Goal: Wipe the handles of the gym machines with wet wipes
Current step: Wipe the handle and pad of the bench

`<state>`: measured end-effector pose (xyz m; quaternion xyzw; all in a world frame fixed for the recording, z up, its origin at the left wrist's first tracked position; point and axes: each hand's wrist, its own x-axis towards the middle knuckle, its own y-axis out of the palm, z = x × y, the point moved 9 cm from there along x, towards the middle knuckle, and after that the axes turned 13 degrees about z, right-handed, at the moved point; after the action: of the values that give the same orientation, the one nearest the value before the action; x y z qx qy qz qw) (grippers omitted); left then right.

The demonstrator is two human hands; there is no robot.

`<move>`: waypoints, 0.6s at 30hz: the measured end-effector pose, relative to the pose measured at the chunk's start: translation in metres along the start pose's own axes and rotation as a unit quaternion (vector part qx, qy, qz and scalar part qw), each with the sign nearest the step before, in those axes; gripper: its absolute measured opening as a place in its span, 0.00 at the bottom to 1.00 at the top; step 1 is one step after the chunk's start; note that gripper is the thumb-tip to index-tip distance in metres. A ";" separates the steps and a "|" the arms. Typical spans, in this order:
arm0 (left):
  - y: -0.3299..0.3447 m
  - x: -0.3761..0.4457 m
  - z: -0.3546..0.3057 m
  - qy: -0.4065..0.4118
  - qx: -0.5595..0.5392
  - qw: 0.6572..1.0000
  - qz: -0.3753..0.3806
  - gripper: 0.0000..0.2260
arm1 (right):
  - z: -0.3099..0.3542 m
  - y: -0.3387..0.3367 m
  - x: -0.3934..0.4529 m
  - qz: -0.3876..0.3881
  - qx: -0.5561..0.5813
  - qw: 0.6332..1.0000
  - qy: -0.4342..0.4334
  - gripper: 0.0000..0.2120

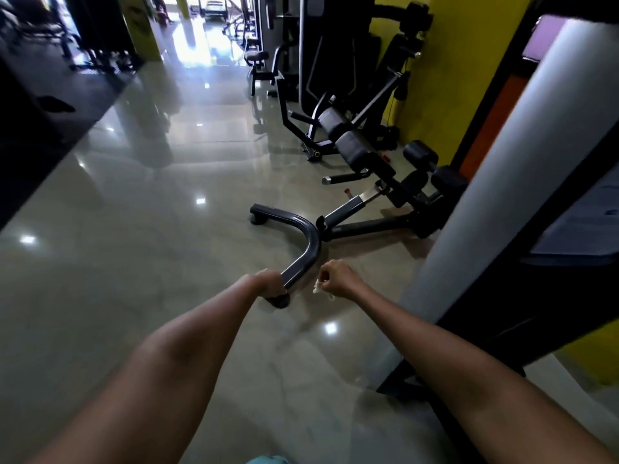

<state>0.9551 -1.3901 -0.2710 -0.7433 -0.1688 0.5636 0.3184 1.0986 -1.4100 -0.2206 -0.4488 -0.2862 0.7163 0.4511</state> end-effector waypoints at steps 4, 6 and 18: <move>-0.021 0.022 0.024 0.013 0.019 1.000 0.000 0.16 | 0.020 -0.007 0.057 0.017 -0.015 1.000 -0.005 0.08; -0.032 0.031 0.039 0.017 0.031 0.999 0.002 0.16 | 0.035 -0.011 0.089 0.022 -0.021 0.999 -0.012 0.09; -0.144 0.122 0.162 -0.024 0.011 1.000 -0.010 0.17 | 0.084 -0.025 0.298 0.065 -0.032 0.997 -0.030 0.04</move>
<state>0.8552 -1.1634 -0.2912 -0.7243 -0.1777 0.5796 0.3285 0.9758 -1.1309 -0.2782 -0.4588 -0.2930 0.7478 0.3801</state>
